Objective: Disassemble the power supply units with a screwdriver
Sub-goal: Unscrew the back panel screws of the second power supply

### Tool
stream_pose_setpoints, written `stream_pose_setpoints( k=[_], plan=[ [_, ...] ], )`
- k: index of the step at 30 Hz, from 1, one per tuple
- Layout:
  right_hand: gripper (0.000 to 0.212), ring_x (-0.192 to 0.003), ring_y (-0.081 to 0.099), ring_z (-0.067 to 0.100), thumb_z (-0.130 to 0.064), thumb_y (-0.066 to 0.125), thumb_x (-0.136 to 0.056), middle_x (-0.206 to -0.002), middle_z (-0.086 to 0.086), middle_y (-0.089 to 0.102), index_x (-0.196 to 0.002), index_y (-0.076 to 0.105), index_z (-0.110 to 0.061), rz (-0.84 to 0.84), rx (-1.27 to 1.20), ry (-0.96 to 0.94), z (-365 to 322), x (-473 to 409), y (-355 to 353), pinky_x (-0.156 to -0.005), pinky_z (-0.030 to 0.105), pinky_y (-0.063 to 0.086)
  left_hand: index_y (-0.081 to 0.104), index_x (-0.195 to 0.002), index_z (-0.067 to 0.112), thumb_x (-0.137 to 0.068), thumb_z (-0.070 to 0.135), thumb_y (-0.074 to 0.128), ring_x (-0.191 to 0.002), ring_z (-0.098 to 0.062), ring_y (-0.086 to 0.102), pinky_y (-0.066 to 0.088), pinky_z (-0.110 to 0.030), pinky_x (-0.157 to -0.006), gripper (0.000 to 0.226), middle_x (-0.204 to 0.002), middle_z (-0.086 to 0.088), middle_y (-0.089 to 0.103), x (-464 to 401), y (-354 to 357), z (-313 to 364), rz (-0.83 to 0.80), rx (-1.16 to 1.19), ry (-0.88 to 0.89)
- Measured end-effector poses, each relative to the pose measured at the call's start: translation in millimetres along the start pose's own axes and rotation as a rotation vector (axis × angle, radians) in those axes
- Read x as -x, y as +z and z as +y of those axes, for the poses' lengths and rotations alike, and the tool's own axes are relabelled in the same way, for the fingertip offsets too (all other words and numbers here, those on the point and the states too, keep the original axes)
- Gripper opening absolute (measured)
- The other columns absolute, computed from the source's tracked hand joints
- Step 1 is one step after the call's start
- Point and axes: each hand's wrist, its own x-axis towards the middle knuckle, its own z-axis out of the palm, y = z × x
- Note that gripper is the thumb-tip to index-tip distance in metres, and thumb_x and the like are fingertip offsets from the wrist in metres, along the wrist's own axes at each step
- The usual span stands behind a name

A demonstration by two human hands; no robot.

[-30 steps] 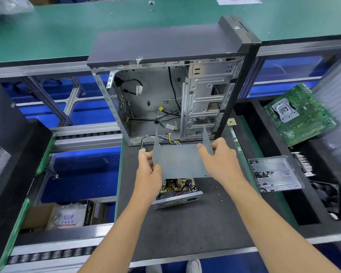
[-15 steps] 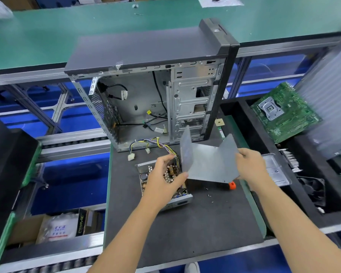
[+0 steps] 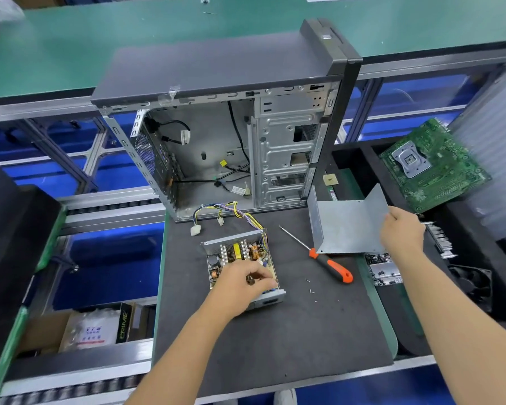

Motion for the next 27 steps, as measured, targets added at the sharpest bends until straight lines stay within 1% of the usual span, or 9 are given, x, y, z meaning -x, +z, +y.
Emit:
stream_pose_setpoints(
  k=[4,7,9,13,15,17,20,24,27],
  plan=[
    [0.038,-0.092,0.049,0.035,-0.009,0.035,-0.101,-0.107,0.018,0.061,-0.118,0.067,-0.021,0.02,-0.011,0.011,-6.1,-4.4,4.2,-0.073,0.044,0.048,0.07,-0.07,0.047,-0.081,0.031,0.08,-0.098,0.0,0.052,0.039,-0.01,-0.078,0.022,-0.086,0.03,0.067,0.1,-1.5,-3.5,-0.038,-0.071,0.007],
    [0.038,-0.091,0.05,0.034,-0.01,0.035,-0.101,-0.105,0.016,0.061,-0.115,0.068,-0.023,0.026,-0.028,0.027,-8.5,-10.5,7.4,-0.071,0.039,0.043,0.072,-0.069,0.044,-0.079,0.03,0.082,-0.096,-0.001,0.049,0.036,-0.007,-0.077,0.021,-0.08,0.028,0.064,0.3,-3.0,-3.4,-0.058,-0.093,0.024],
    [0.038,-0.092,0.046,0.033,-0.012,0.036,-0.101,-0.111,0.02,0.062,-0.118,0.068,-0.024,0.039,-0.031,0.032,-7.9,-14.5,7.6,-0.074,0.038,0.041,0.071,-0.069,0.043,-0.079,0.03,0.083,-0.092,-0.001,0.048,0.034,-0.006,-0.076,0.019,-0.076,0.018,0.061,1.5,-3.2,-4.1,-0.058,-0.116,0.018],
    [0.039,-0.106,0.046,0.038,-0.012,0.036,-0.103,-0.122,0.022,0.059,-0.126,0.064,-0.024,0.043,-0.012,0.026,-8.3,-20.6,7.2,-0.079,0.038,0.034,0.07,-0.071,0.047,-0.079,0.035,0.082,-0.094,-0.002,0.047,0.033,-0.011,-0.074,0.018,-0.081,0.014,0.063,4.2,-1.8,-6.1,-0.076,-0.149,-0.01],
    [0.039,-0.097,0.042,0.033,-0.009,0.036,-0.102,-0.121,0.022,0.059,-0.125,0.065,-0.023,0.049,-0.003,0.026,-9.0,-21.0,8.4,-0.077,0.036,0.033,0.068,-0.067,0.054,-0.08,0.036,0.081,-0.096,-0.001,0.048,0.034,-0.011,-0.074,0.025,-0.085,0.013,0.067,4.4,-2.4,-6.7,-0.093,-0.145,-0.022],
    [0.042,-0.095,0.037,0.029,-0.006,0.035,-0.1,-0.121,0.022,0.059,-0.123,0.065,-0.024,0.05,0.008,0.031,-9.7,-20.6,9.0,-0.076,0.038,0.033,0.068,-0.066,0.054,-0.08,0.036,0.08,-0.096,0.001,0.047,0.034,-0.009,-0.073,0.026,-0.085,0.014,0.069,3.9,-3.5,-7.0,-0.108,-0.144,-0.018],
    [0.046,-0.109,0.044,0.036,-0.002,0.034,-0.098,-0.123,0.021,0.058,-0.124,0.064,-0.025,0.049,0.014,0.041,-10.2,-21.0,9.7,-0.077,0.037,0.034,0.071,-0.07,0.045,-0.081,0.034,0.08,-0.095,0.004,0.047,0.034,-0.007,-0.072,0.018,-0.081,0.019,0.068,2.4,-4.8,-6.9,-0.119,-0.138,-0.017],
    [0.047,-0.119,0.043,0.038,0.0,0.034,-0.097,-0.122,0.02,0.06,-0.125,0.064,-0.023,0.07,0.034,0.036,-8.0,-20.6,9.9,-0.079,0.04,0.035,0.067,-0.067,0.055,-0.08,0.036,0.08,-0.095,0.008,0.046,0.034,-0.005,-0.072,0.026,-0.083,0.017,0.061,2.6,-5.3,-7.0,-0.122,-0.141,-0.044],
    [0.045,-0.117,0.045,0.039,0.001,0.035,-0.097,-0.117,0.021,0.061,-0.122,0.065,-0.02,0.092,0.042,0.025,-4.7,-19.0,9.8,-0.083,0.045,0.04,0.066,-0.068,0.056,-0.08,0.038,0.08,-0.095,0.006,0.047,0.034,-0.009,-0.071,0.025,-0.085,0.016,0.059,2.1,-6.0,-6.5,-0.14,-0.144,-0.061]
  ],
)
